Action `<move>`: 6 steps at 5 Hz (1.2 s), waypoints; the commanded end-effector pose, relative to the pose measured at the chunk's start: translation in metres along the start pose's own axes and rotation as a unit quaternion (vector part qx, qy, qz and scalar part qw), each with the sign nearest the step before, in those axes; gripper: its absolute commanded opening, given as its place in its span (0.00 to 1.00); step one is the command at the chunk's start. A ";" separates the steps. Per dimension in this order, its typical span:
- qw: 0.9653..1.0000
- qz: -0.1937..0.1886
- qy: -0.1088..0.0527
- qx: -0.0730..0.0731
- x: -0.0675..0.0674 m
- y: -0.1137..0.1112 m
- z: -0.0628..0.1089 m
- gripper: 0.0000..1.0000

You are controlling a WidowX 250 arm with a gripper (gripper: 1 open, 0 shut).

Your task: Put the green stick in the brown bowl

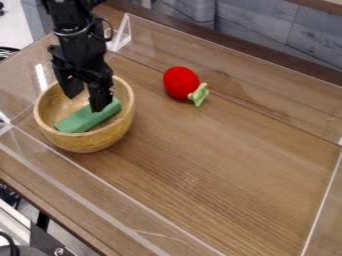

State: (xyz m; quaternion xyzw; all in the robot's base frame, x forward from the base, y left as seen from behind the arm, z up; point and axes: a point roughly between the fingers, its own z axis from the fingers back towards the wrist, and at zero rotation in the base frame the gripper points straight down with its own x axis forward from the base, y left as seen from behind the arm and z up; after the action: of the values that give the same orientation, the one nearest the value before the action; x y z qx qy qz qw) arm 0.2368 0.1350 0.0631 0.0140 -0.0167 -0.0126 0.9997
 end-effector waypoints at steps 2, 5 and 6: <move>1.000 -0.014 -0.004 0.007 0.008 0.015 0.006 0.00; 0.997 0.081 0.010 0.008 0.019 0.004 -0.013 0.00; 0.996 0.092 0.013 0.004 0.014 0.008 -0.017 0.00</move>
State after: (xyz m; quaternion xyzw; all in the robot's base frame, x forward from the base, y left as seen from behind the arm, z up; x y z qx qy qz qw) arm 0.2504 0.1380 0.0436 0.0110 0.0039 0.0756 0.9971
